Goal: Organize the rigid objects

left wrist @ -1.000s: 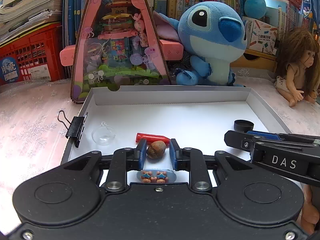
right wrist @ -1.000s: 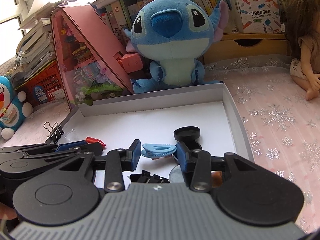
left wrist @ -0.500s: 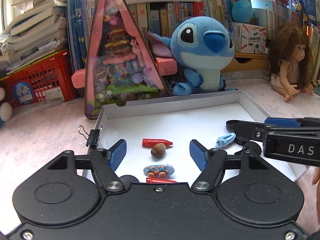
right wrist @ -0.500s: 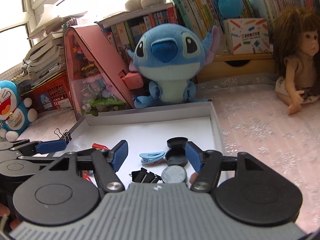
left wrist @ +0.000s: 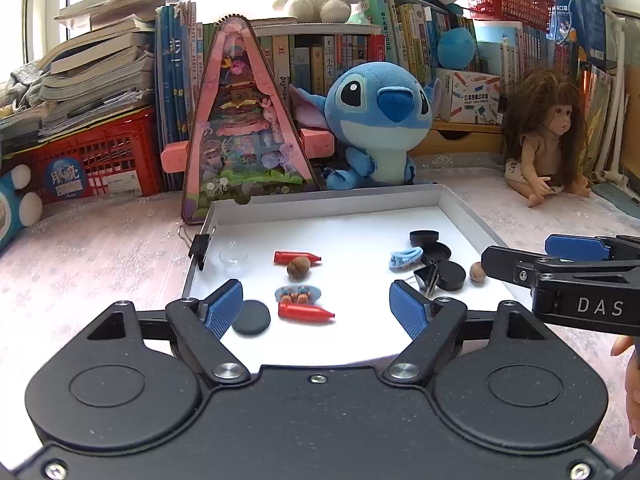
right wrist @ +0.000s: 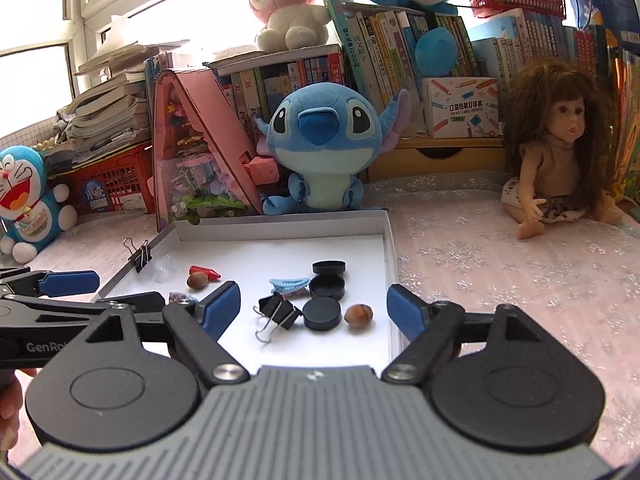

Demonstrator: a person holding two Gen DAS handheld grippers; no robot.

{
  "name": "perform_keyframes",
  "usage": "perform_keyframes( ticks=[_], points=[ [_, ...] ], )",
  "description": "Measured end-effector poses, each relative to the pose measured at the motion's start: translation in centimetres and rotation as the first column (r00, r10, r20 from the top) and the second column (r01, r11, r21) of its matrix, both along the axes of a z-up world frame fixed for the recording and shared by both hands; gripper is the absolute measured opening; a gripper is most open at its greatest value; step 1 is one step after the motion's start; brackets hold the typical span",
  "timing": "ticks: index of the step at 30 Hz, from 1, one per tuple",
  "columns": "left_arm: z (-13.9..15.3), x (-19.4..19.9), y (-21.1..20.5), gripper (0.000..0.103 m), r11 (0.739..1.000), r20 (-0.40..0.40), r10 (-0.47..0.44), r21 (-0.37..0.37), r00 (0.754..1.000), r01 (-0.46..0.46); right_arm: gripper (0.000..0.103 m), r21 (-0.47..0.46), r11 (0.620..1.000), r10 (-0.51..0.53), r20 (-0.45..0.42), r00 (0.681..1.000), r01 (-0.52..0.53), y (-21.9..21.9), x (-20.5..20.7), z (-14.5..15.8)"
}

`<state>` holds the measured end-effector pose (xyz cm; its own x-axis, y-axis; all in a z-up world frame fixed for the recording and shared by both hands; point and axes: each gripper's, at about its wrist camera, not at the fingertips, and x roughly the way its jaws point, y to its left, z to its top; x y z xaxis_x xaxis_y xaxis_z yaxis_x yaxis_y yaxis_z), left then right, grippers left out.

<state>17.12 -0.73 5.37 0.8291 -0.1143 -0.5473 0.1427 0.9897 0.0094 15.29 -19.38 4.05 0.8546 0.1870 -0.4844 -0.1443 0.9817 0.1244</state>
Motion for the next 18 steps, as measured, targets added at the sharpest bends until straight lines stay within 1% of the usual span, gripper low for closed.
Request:
perform_keyframes(
  ticks=[4, 8, 18],
  points=[
    [-0.5, -1.7, 0.4, 0.079, 1.0, -0.012, 0.011, -0.015, 1.0, -0.011, 0.089, -0.014, 1.0, -0.002, 0.009, 1.0, 0.002, 0.1, -1.6, -0.3],
    [-1.4, -3.1, 0.9, 0.079, 0.999, -0.037, 0.021, -0.031, 0.999, -0.022, 0.09, -0.021, 1.0, 0.001, -0.003, 1.0, -0.001, 0.3, -2.7, -1.0],
    [-3.8, -4.9, 1.1, 0.08, 0.999, -0.064, 0.041, 0.012, 0.997, -0.04, 0.091, -0.054, 0.999, 0.001, -0.041, 0.999, -0.004, 0.5, -4.1, -3.0]
  ],
)
